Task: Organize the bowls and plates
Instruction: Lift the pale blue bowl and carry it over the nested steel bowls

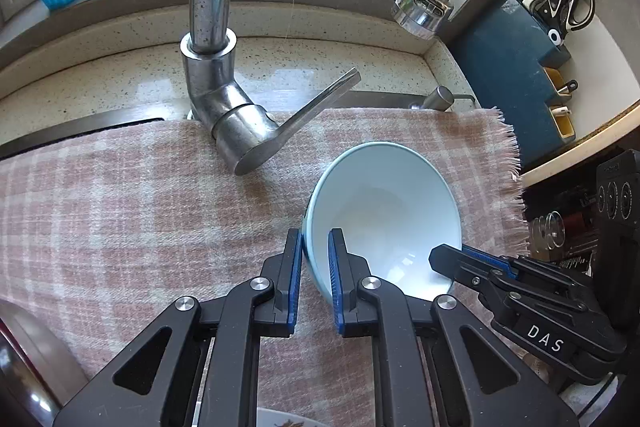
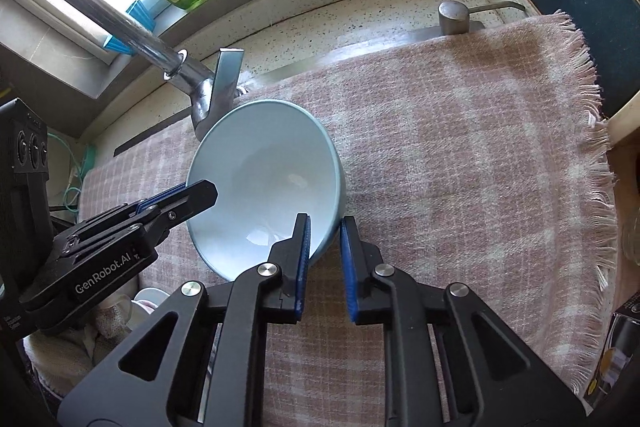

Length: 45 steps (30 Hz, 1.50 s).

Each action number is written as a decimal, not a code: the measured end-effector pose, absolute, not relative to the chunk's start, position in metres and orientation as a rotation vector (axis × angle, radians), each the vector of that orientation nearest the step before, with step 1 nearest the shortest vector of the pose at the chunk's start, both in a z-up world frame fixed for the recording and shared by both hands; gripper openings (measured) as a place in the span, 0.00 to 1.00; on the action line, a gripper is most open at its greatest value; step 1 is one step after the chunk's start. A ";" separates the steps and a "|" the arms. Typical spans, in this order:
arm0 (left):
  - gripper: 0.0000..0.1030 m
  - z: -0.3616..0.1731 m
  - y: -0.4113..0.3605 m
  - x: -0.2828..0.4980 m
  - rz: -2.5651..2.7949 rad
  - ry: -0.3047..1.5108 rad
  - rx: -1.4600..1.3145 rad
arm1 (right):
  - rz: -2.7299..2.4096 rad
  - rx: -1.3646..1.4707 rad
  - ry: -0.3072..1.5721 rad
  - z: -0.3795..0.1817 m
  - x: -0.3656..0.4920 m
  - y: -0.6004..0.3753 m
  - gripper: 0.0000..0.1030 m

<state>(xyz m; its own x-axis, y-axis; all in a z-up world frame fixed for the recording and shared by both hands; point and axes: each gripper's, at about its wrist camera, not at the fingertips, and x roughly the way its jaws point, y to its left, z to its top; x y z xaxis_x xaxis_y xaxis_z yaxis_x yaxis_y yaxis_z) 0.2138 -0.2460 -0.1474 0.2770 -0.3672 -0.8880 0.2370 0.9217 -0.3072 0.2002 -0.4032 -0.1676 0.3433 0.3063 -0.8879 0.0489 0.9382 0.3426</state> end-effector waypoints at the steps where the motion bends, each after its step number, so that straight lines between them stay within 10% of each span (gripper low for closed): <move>1: 0.11 -0.145 -0.242 0.212 -0.410 1.221 -0.126 | 0.170 0.334 1.214 -0.166 0.199 -0.400 0.15; 45: 0.11 -0.070 0.008 0.110 -0.255 1.051 -0.292 | 0.496 0.177 1.168 -0.099 0.137 -0.164 0.15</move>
<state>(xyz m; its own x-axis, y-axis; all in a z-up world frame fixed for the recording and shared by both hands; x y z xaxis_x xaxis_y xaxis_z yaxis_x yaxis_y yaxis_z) 0.1095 0.0076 -0.0703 0.4742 -0.3428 -0.8110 0.0672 0.9325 -0.3549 0.1368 -0.1642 -0.0990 0.2996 0.4611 -0.8352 -0.2809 0.8793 0.3847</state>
